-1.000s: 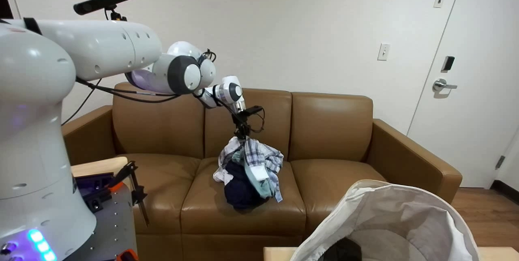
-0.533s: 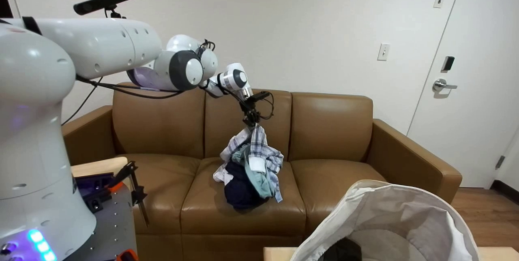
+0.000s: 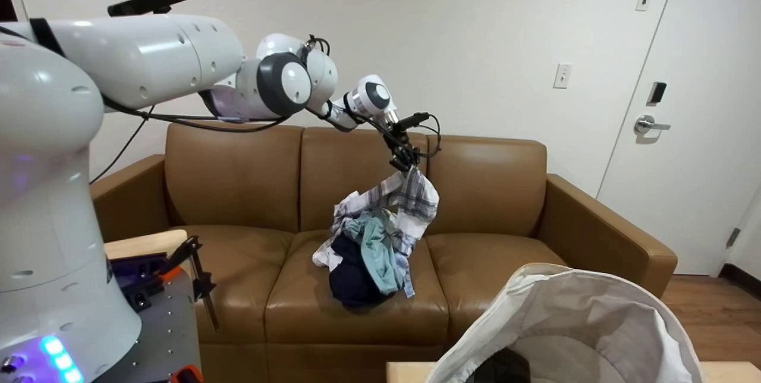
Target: Put the black cloth in the laundry bag
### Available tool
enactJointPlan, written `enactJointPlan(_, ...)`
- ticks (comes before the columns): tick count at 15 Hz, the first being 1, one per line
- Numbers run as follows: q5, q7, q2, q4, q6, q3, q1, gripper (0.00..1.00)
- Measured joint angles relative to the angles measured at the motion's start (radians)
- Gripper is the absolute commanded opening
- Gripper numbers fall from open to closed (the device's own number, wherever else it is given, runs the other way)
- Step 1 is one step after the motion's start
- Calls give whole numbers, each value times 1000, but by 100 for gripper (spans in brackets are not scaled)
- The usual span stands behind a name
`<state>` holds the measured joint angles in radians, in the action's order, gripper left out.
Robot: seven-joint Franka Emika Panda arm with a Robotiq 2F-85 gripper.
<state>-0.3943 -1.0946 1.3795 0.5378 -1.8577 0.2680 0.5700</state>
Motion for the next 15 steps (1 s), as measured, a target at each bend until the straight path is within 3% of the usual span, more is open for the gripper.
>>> enactJointPlan(5, 0, 4, 4, 1, 0, -1, 0, 9)
enactJointPlan(11, -76, 34, -39, -53, 0, 178, -37, 9)
enactJointPlan(15, -168, 37, -64, -135, 1, 228, -94, 9)
